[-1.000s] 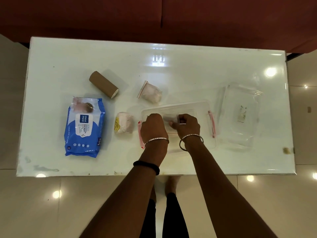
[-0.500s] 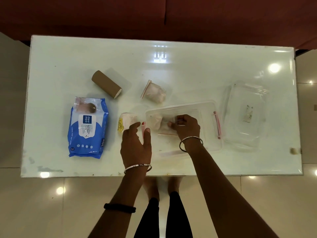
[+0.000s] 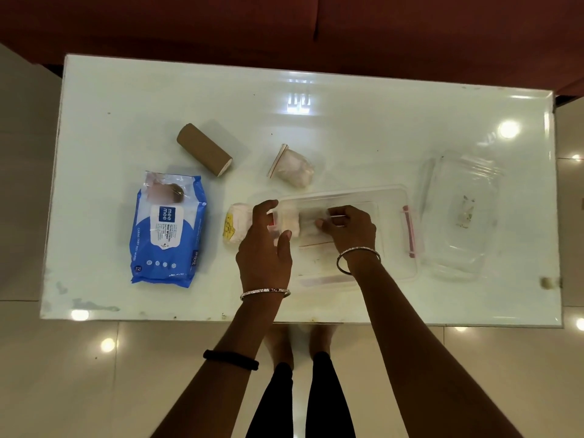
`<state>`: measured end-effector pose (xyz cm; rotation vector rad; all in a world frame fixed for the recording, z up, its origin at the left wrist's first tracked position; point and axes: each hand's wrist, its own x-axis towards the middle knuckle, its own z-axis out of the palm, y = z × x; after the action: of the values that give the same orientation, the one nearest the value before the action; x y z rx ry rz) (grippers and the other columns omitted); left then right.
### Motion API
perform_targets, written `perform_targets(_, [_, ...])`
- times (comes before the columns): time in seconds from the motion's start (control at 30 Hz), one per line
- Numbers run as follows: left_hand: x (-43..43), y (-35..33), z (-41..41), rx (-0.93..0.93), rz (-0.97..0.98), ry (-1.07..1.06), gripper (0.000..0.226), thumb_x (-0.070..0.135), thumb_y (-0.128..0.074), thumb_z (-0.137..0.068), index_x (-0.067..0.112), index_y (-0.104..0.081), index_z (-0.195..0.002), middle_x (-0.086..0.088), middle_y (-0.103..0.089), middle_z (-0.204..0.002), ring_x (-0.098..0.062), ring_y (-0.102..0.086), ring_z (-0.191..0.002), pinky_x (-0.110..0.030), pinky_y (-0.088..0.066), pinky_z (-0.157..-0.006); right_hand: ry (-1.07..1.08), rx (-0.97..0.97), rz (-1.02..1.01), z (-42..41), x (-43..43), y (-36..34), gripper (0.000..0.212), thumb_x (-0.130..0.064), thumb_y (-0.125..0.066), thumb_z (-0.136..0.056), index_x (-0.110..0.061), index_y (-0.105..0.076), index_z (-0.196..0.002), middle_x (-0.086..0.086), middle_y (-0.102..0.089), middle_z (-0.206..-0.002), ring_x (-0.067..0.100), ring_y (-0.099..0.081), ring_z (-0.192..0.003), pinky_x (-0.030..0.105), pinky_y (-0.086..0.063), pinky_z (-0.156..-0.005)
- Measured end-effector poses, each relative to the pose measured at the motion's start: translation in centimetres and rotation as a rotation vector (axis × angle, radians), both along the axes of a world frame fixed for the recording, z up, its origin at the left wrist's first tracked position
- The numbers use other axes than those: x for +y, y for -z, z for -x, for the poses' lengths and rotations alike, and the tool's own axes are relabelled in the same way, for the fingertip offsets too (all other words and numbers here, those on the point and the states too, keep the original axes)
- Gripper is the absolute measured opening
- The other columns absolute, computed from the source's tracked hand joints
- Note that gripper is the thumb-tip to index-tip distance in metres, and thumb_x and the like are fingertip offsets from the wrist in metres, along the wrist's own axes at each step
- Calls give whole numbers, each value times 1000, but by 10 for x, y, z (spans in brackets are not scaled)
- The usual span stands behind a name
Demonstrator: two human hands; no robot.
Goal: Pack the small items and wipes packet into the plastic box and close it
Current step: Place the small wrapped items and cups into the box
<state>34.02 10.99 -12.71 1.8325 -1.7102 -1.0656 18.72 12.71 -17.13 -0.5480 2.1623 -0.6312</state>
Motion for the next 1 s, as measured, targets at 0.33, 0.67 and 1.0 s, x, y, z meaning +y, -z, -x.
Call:
perform_targets(0.33, [-21,1,-16,95,81,-2,29,24,-54,-94,16,-57,-121,-1,-67,-115,-11,-65,-94,-12,-49,-74,136,378,121,-9,7,-32,16,-33,-72,-81,-18,-70,-85,-12,-68,-75,3,-59,-63,31,-55,-74])
perform_targets(0.67, [-44,23,-63,-101,-220,-144,38,15,-70,-80,12,-58,-117,-10,-61,-120,-27,-61,-105,-44,-50,-93,-236,514,416,-6,-78,-60,9,-20,-64,-85,-15,-71,-87,-2,-72,-83,21,-64,-81,35,-52,-75])
perform_targets(1.0, [-51,41,-65,-62,-332,-128,69,28,-80,-70,11,-50,-130,-11,-59,-126,-28,-56,-115,-39,-48,-93,-650,326,-273,2,-153,-15,74,-43,-84,-67,-9,-55,-127,12,-57,-132,32,-53,-124,39,-45,-98])
